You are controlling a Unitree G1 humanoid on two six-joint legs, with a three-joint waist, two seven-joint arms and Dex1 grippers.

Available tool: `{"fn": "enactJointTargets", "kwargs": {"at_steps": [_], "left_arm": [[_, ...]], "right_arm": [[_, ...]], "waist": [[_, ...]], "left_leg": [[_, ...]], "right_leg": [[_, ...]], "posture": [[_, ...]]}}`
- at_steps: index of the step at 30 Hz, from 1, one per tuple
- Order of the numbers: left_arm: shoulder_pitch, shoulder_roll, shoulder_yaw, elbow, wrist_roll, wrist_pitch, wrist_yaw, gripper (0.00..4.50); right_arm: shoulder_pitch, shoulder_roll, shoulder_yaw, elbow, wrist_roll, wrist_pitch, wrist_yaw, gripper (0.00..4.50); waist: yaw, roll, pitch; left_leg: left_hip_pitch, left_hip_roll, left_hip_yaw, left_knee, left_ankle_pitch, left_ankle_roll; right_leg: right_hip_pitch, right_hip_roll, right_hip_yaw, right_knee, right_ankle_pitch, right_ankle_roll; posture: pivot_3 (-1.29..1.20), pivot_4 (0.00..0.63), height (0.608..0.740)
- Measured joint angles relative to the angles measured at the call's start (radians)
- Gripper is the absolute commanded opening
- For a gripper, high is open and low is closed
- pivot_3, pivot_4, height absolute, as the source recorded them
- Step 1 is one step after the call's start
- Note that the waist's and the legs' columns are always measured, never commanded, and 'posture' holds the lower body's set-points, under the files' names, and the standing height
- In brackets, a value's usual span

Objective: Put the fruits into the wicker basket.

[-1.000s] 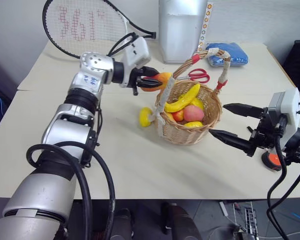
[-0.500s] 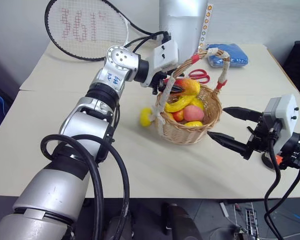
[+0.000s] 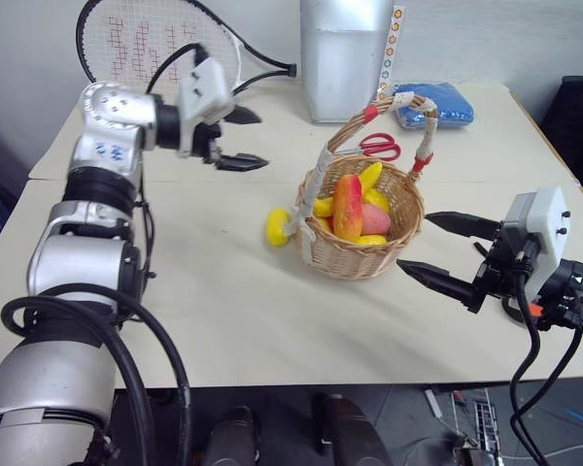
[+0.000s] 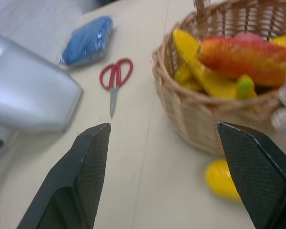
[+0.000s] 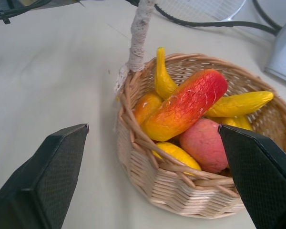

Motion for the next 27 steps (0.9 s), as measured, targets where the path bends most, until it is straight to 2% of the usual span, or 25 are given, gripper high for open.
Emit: {"fn": "enactJointTargets", "kwargs": {"at_steps": [3,5,7,12,16,20,23,27], "left_arm": [[0.224,0.094,0.032,-0.343,-0.069,0.207,-0.035,3.75],[0.459,0.201,0.094,-0.675,-0.139,0.407,-0.031,3.75],[0.588,0.257,0.144,-0.856,-0.185,0.546,-0.013,3.75],[0.706,0.294,0.230,-1.155,-0.291,0.775,0.091,3.75],[0.705,0.182,0.208,-1.275,-0.348,0.986,0.263,3.75],[0.624,0.039,0.152,-1.301,-0.363,1.232,0.476,3.75],[0.589,-0.022,0.110,-1.290,-0.357,1.296,0.573,3.75],[0.503,-0.121,0.026,-1.135,-0.295,1.317,0.722,3.75]], "right_arm": [[-0.008,-0.001,0.002,0.004,0.001,-0.001,0.018,4.50],[-0.016,-0.010,0.002,0.011,0.003,0.000,0.037,4.50],[-0.017,-0.014,-0.004,0.029,0.003,0.000,0.048,4.50],[-0.028,-0.014,-0.001,0.038,0.002,0.001,0.067,4.50],[-0.036,-0.014,0.006,0.040,0.001,0.001,0.075,4.50],[-0.039,-0.014,0.019,0.039,0.001,0.001,0.080,4.50],[-0.038,-0.014,0.019,0.038,0.001,0.002,0.080,4.50],[-0.034,-0.014,0.025,0.032,-0.009,0.000,0.075,4.50]], "waist": [[0.000,0.000,0.000],[-0.013,0.000,0.000],[-0.012,-0.001,0.000],[0.012,-0.001,-0.001],[0.017,-0.001,-0.001],[0.017,-0.001,-0.001],[0.014,-0.001,-0.001],[0.011,-0.001,-0.001]], "left_leg": [[0.000,0.001,0.000,0.000,0.001,-0.002],[0.001,0.004,0.001,0.000,0.002,-0.005],[0.000,0.004,-0.003,0.001,0.001,-0.004],[0.002,-0.005,-0.007,0.001,0.003,0.000],[0.003,-0.009,-0.007,0.001,0.004,0.003],[0.002,-0.009,-0.007,0.001,0.005,0.003],[0.002,-0.008,-0.007,0.000,0.005,0.002],[0.002,-0.009,-0.007,0.000,0.005,0.002]], "right_leg": [[0.000,0.000,0.000,0.001,0.000,0.000],[0.000,-0.006,0.002,0.001,-0.001,-0.001],[0.001,-0.007,0.000,0.001,-0.001,-0.002],[0.004,-0.008,-0.002,0.000,-0.002,-0.004],[0.004,-0.009,-0.002,0.001,0.000,0.000],[0.004,-0.009,-0.001,0.001,0.000,0.000],[0.004,-0.009,-0.001,0.001,0.000,0.000],[0.004,-0.009,-0.001,0.000,0.000,0.000]], "posture": [[0.00,0.150,0.740],[0.00,0.150,0.740],[0.00,0.150,0.740],[0.00,0.150,0.740],[0.00,0.150,0.740],[0.00,0.150,0.740],[0.00,0.150,0.740],[0.00,0.150,0.740]]}}
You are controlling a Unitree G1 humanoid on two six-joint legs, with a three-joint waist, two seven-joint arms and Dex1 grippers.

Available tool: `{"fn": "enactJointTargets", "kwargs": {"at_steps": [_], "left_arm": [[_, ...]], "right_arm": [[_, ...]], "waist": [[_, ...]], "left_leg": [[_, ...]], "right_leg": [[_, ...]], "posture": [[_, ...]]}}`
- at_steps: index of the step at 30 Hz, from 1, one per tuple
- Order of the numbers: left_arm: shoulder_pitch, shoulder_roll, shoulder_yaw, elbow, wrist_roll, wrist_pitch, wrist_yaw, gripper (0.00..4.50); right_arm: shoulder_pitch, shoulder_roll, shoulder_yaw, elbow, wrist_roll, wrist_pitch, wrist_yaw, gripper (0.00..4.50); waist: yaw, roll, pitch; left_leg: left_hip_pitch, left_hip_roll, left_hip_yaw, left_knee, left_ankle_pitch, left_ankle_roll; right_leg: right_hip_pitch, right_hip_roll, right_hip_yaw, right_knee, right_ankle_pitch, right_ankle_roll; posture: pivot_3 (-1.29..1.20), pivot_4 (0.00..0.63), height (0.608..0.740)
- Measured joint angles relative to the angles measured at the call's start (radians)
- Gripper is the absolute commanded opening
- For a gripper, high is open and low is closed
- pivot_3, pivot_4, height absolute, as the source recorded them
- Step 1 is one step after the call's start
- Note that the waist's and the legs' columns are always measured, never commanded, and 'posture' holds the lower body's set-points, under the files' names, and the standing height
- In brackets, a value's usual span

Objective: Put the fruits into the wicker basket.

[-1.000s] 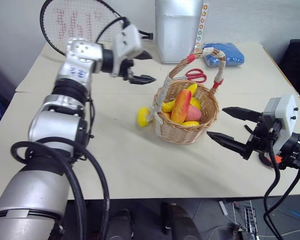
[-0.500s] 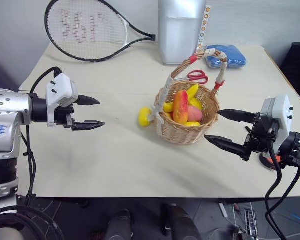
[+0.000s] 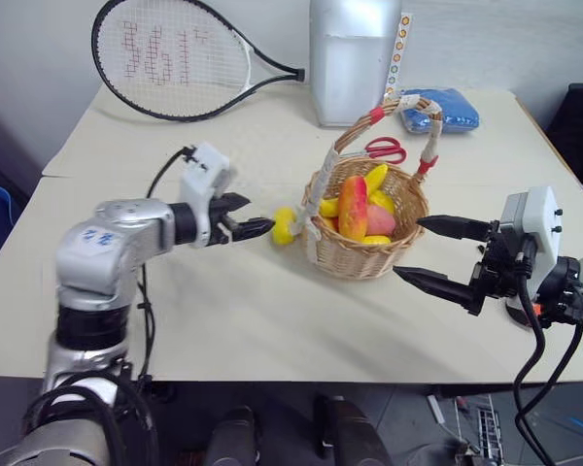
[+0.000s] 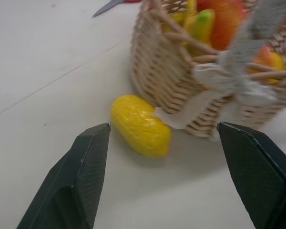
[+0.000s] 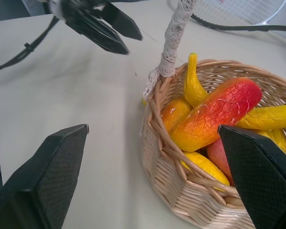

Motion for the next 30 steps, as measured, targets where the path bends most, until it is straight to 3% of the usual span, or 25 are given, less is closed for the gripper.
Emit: {"fn": "enactJointTargets", "kwargs": {"at_steps": [10,17,23,30], "left_arm": [[-0.159,-0.193,0.007,0.367,0.042,-0.011,0.163,3.75],[-0.225,-0.225,-0.043,0.594,0.068,-0.092,0.158,3.75],[-0.239,-0.221,-0.101,0.678,0.097,-0.147,0.119,2.09],[-0.242,-0.150,-0.133,0.694,0.131,-0.204,0.076,1.96]], "right_arm": [[0.035,0.006,-0.005,-0.019,-0.002,-0.007,-0.022,4.50],[0.039,0.014,-0.005,-0.028,-0.015,-0.016,-0.034,4.50],[0.039,0.027,-0.005,-0.028,-0.024,-0.030,-0.044,4.50],[0.047,0.031,-0.005,-0.034,-0.031,-0.031,-0.048,4.50]], "waist": [[-0.006,0.000,0.000],[-0.007,0.000,0.000],[-0.006,0.000,0.000],[-0.010,0.000,0.000]], "left_leg": [[-0.001,0.000,0.000,0.000,0.000,0.000],[0.000,0.000,0.001,-0.001,0.000,0.000],[0.000,0.000,0.001,-0.001,0.000,0.000],[0.000,0.000,0.001,-0.001,0.000,0.000]], "right_leg": [[0.000,-0.001,-0.001,-0.001,0.000,0.000],[0.000,0.000,-0.002,-0.001,0.000,0.000],[-0.001,-0.001,-0.002,-0.001,0.000,0.000],[-0.001,-0.001,-0.002,-0.001,0.000,0.000]], "posture": [[0.00,0.150,0.740],[0.00,0.150,0.740],[0.00,0.150,0.740],[0.00,0.150,0.740]]}}
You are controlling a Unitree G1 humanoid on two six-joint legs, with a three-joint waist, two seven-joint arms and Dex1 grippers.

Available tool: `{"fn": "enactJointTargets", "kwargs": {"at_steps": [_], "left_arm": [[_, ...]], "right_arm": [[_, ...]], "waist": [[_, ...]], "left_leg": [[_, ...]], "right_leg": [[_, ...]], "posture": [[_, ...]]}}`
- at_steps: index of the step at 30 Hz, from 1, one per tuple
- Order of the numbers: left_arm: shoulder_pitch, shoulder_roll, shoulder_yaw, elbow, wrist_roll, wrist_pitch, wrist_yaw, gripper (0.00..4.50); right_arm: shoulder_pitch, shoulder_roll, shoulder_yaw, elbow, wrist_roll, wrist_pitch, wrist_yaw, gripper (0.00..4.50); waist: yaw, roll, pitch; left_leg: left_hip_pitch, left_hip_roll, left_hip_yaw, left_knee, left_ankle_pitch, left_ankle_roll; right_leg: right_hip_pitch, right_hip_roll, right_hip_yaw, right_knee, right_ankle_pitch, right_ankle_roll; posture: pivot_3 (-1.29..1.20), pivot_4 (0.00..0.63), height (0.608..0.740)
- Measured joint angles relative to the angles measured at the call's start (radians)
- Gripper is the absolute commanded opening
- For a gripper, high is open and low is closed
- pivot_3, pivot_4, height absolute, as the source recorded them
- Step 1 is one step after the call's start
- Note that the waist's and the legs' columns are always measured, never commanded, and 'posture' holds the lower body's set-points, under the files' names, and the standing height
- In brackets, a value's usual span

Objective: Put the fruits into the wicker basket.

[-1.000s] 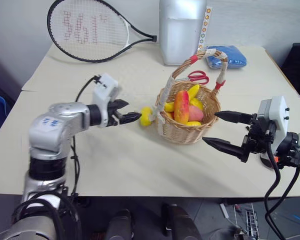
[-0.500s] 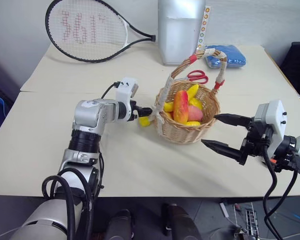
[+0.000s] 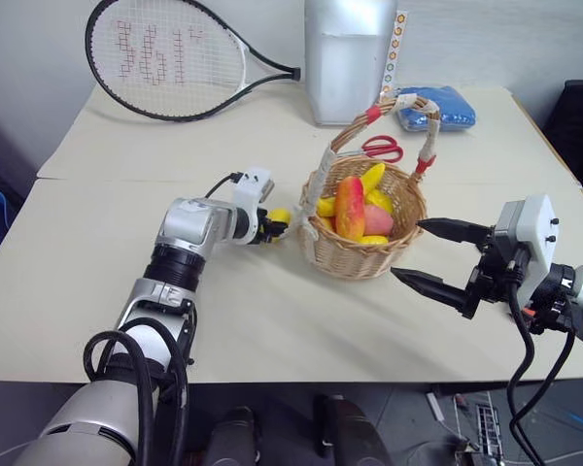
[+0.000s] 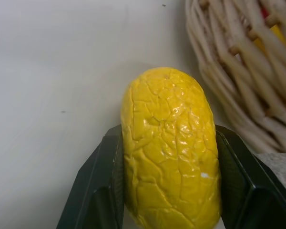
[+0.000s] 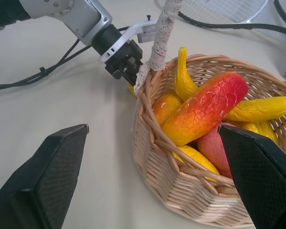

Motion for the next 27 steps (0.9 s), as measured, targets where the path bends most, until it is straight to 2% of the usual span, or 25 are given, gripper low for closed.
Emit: {"fn": "enactJointTargets", "kwargs": {"at_steps": [5,9,13,16,22,27], "left_arm": [[-0.008,0.136,-0.016,-0.014,0.027,-0.217,-0.149,1.96],[-0.144,0.148,-0.005,0.068,0.021,-0.447,-0.306,1.96],[-0.307,0.109,0.016,0.253,0.022,-0.662,-0.409,1.96],[-0.412,0.029,0.039,0.456,0.021,-0.761,-0.486,1.96],[-0.494,-0.068,0.012,0.659,0.092,-0.914,-0.562,1.96],[-0.503,-0.083,0.004,0.717,0.139,-0.966,-0.576,1.96]], "right_arm": [[0.010,0.000,-0.003,0.001,-0.002,0.000,0.004,4.50],[0.010,0.000,-0.008,0.003,-0.004,-0.001,0.005,4.50],[0.009,0.000,-0.012,0.003,-0.004,-0.001,0.003,4.50],[0.010,0.000,-0.020,0.001,-0.003,0.001,-0.004,4.50],[0.056,0.000,-0.053,-0.033,0.006,0.009,-0.031,4.50],[0.097,0.003,-0.088,-0.077,0.030,0.013,-0.053,4.50]], "waist": [[0.002,0.000,0.000],[0.025,0.000,0.000],[0.029,0.000,0.000],[0.028,0.000,0.000],[0.025,0.000,0.000],[0.021,0.000,0.000]], "left_leg": [[0.000,0.000,0.000,0.000,0.000,-0.001],[-0.002,-0.003,0.001,0.000,0.000,0.002],[-0.002,-0.003,0.002,0.000,-0.001,0.004],[-0.004,-0.007,0.003,0.000,-0.001,0.005],[-0.004,-0.006,0.003,0.000,-0.002,0.006],[-0.004,-0.003,0.003,0.000,-0.002,0.006]], "right_leg": [[0.000,-0.001,-0.001,0.000,0.000,0.000],[0.000,-0.002,-0.003,-0.002,0.000,0.000],[0.000,-0.001,-0.002,-0.006,0.002,0.003],[0.000,0.000,-0.002,-0.009,0.003,0.005],[0.000,0.001,-0.001,-0.010,0.003,0.005],[0.000,0.001,-0.001,-0.010,0.003,0.005]], "posture": [[0.00,0.150,0.740],[0.00,0.150,0.740],[0.00,0.150,0.740],[0.00,0.150,0.740],[0.00,0.150,0.740],[0.00,0.150,0.740]]}}
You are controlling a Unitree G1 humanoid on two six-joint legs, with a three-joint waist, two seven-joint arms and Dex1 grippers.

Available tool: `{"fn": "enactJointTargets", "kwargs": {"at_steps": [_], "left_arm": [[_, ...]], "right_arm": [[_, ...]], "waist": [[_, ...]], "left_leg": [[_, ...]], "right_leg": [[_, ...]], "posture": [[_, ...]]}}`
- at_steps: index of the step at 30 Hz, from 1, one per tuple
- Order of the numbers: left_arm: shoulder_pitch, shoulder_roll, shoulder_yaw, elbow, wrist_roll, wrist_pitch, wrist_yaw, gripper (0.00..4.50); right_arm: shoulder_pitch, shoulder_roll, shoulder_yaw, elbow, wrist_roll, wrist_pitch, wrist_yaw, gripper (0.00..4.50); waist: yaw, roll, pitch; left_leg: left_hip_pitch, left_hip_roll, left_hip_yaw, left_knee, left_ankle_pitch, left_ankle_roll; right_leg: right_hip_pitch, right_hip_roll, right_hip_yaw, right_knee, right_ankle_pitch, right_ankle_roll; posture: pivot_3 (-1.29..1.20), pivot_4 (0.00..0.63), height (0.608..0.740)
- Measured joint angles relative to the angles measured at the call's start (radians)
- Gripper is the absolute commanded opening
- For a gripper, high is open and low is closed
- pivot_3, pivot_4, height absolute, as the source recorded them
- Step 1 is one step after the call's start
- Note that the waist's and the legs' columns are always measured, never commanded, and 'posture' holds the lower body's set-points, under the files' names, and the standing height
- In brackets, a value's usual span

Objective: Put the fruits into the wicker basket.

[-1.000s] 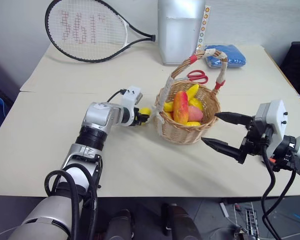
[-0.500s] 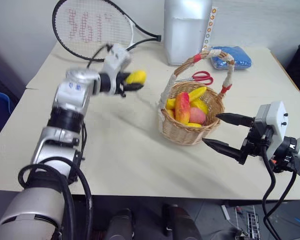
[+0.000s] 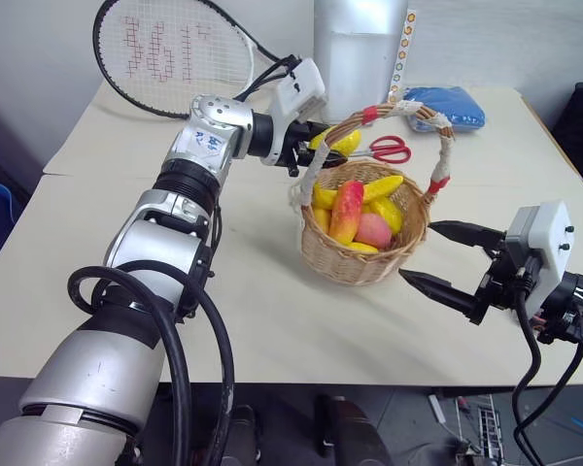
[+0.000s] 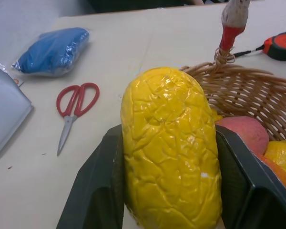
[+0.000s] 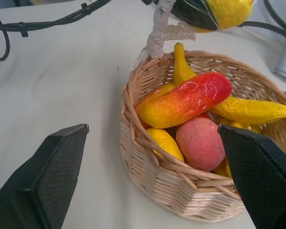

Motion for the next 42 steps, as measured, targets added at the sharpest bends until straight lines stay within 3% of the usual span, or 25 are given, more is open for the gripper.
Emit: {"fn": "enactJointTargets", "kwargs": {"at_steps": [3,11,16,21,24,29,33,37,42], "left_arm": [[0.000,-0.009,0.002,0.005,0.015,-0.055,-0.033,1.96],[0.003,-0.046,0.017,0.049,0.034,-0.065,-0.105,4.41],[0.005,-0.008,0.045,0.049,0.034,-0.082,-0.117,4.49],[0.035,0.170,0.104,-0.031,-0.011,-0.047,-0.263,4.49],[0.112,0.273,0.134,-0.185,-0.057,0.028,-0.350,4.49],[0.501,0.514,0.206,-0.825,-0.236,0.421,-0.418,4.49],[0.689,0.647,0.322,-1.196,-0.390,0.666,-0.385,4.49],[0.811,0.657,0.445,-1.506,-0.554,0.868,-0.242,4.49],[0.876,0.615,0.460,-1.662,-0.678,0.971,-0.091,4.49]], "right_arm": [[0.006,0.000,-0.007,-0.003,0.001,-0.001,-0.005,4.50],[-0.015,0.008,-0.004,-0.003,0.003,-0.001,-0.027,4.50],[-0.012,0.009,-0.002,-0.004,0.008,-0.001,-0.029,4.50],[-0.006,0.009,-0.001,0.010,0.008,-0.003,-0.010,4.50],[-0.004,0.008,-0.002,0.035,0.004,-0.004,-0.001,4.50],[0.027,0.006,-0.021,0.057,-0.001,-0.003,0.025,4.50],[0.020,0.001,-0.045,0.099,-0.006,-0.002,0.023,4.50],[-0.061,0.003,-0.024,0.213,-0.067,-0.012,-0.009,4.50],[-0.185,0.059,0.092,0.331,-0.139,-0.016,-0.061,4.50]], "waist": [[0.003,0.000,0.000],[0.005,0.000,0.000],[-0.001,0.000,0.000],[-0.022,0.000,0.000],[-0.021,0.001,0.000],[-0.026,0.001,0.000],[-0.018,0.001,0.000],[-0.015,0.000,-0.001],[-0.024,0.000,-0.001]], "left_leg": [[0.000,0.000,0.000,0.000,0.000,0.000],[0.000,0.000,0.000,0.000,0.000,0.000],[0.000,0.000,0.000,0.000,0.000,0.000],[0.000,0.002,0.000,-0.001,0.000,0.000],[0.000,0.003,0.000,-0.001,0.000,0.000],[0.000,0.004,-0.001,0.000,0.002,-0.003],[0.000,0.002,-0.003,0.000,0.001,-0.002],[0.005,0.000,-0.004,0.000,0.000,0.001],[0.014,0.002,-0.004,-0.001,0.000,-0.001]], "right_leg": [[0.000,0.000,0.000,0.000,0.000,0.000],[0.000,0.000,0.000,0.000,0.000,0.001],[0.000,0.000,0.000,0.000,0.000,0.001],[0.000,0.001,0.000,0.002,0.000,0.001],[0.000,0.001,0.000,0.003,0.000,0.001],[0.000,-0.004,0.001,0.005,0.000,0.001],[0.002,-0.006,0.001,0.005,0.000,0.000],[0.008,-0.006,0.001,0.000,0.000,0.000],[0.014,-0.004,0.002,0.002,-0.002,-0.003]], "posture": [[0.00,0.150,0.740],[0.00,0.150,0.740],[0.00,0.150,0.740],[0.00,0.150,0.740],[0.00,0.150,0.740],[0.00,0.150,0.740],[0.00,0.150,0.740],[0.00,0.150,0.740],[0.00,0.150,0.740]]}}
